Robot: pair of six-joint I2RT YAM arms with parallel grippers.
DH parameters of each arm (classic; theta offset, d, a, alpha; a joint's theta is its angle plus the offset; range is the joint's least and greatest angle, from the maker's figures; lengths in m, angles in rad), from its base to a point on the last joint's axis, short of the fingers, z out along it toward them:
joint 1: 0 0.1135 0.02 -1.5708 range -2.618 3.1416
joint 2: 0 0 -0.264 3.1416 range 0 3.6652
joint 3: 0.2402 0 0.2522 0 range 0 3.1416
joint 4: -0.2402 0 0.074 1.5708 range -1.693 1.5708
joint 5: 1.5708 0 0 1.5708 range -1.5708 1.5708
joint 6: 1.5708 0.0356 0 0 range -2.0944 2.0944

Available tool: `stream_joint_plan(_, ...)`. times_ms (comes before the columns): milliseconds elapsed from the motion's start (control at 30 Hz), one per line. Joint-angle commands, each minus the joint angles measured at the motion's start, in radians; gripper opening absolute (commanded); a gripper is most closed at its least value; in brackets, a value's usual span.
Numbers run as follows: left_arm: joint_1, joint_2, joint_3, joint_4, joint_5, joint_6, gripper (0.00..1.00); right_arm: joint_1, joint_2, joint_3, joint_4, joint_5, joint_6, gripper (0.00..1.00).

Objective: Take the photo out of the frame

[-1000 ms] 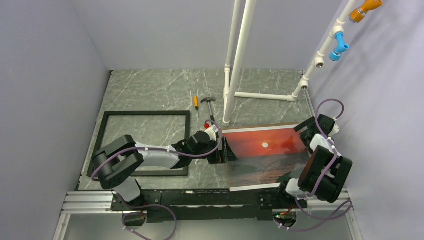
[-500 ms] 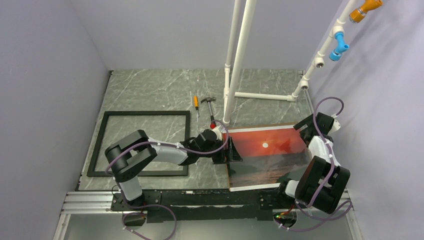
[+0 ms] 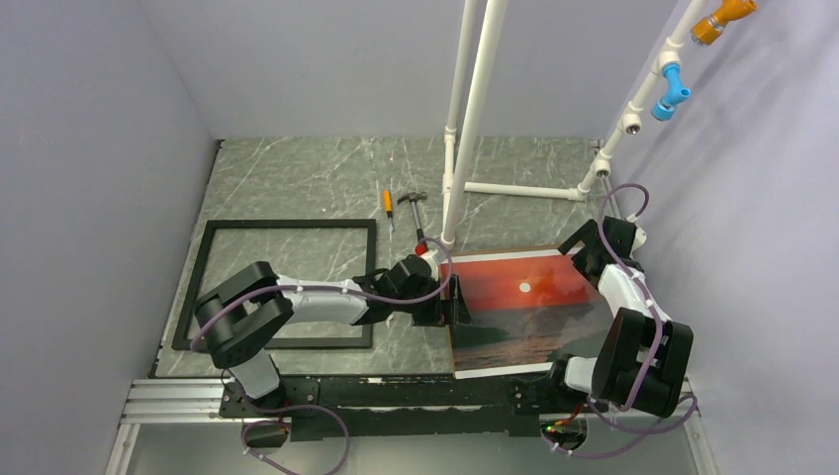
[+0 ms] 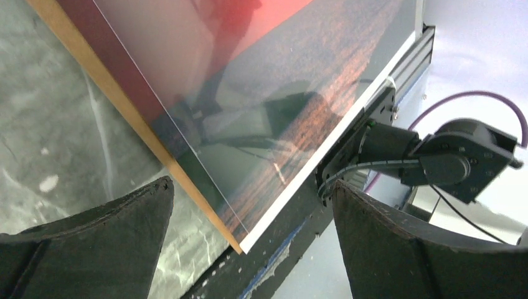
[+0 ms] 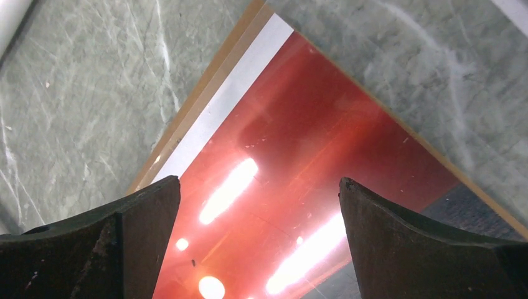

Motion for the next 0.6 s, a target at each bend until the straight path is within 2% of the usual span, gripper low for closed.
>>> stream_joint_plan(0,-0.043,-0.079,-0.055,0.037,0.009,-0.024,1.0,0.014,0.023,-0.011,0.056,-0.03,0.007,0.99)
stream_joint_plan(167,-0.12,-0.085,-0.124,0.179,0.065,-0.182,1.0,0.015,0.067,-0.006,0.071,-0.048,0.01,0.99)
stream_joint_plan(367,-0.199,-0.195,-0.259,0.214,-0.057,-0.382,0.99,0.015,0.095,-0.003,0.092,-0.045,-0.01,0.99)
stream_joint_plan(467,-0.238,-0.193,-0.304,0.34,-0.091,-0.466,0.99,0.015,0.1,-0.005,0.102,-0.05,-0.013,0.99)
stream_joint_plan(567,-0.289,-0.116,-0.294,0.478,-0.091,-0.558,0.99,0.015,0.1,-0.005,0.104,-0.06,-0.011,0.99)
